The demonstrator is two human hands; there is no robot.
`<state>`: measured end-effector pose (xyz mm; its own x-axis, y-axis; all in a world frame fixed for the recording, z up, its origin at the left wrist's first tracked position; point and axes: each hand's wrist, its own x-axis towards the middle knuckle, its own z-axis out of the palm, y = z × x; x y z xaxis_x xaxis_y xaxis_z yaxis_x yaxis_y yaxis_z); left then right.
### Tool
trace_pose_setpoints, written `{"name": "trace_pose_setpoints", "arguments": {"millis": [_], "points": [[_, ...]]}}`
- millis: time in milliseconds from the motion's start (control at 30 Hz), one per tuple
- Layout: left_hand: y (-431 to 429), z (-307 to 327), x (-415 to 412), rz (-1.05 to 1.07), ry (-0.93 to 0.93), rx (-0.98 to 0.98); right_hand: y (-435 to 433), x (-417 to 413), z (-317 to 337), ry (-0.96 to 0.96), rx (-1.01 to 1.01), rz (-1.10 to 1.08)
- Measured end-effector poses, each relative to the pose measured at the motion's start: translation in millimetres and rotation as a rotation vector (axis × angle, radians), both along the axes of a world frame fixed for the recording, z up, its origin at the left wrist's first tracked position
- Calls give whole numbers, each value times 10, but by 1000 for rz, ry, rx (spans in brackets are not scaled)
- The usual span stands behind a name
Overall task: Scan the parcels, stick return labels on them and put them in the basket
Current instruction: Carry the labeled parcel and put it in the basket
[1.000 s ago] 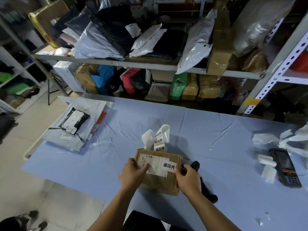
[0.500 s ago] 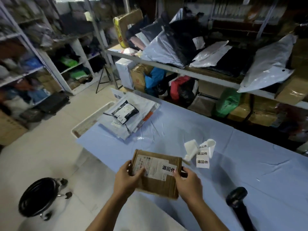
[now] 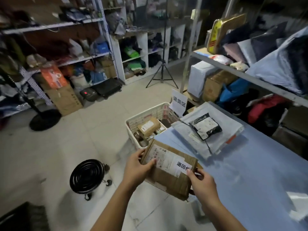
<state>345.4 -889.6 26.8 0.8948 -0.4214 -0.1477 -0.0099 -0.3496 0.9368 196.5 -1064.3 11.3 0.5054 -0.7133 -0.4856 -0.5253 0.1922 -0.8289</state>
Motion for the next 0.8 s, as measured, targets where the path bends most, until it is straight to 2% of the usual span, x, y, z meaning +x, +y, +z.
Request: {"name": "trace_pose_setpoints", "arguments": {"millis": [333,500,800], "points": [[18,-433,2196,75,101,95,-51,2259,-528,-37,34,50],[-218,-643,3257,81,141,175,-296,3345,-764,22,84,39],[-988,-1332,4832,-135,246,269,-825,4641,-1287,190,73,-105]]}}
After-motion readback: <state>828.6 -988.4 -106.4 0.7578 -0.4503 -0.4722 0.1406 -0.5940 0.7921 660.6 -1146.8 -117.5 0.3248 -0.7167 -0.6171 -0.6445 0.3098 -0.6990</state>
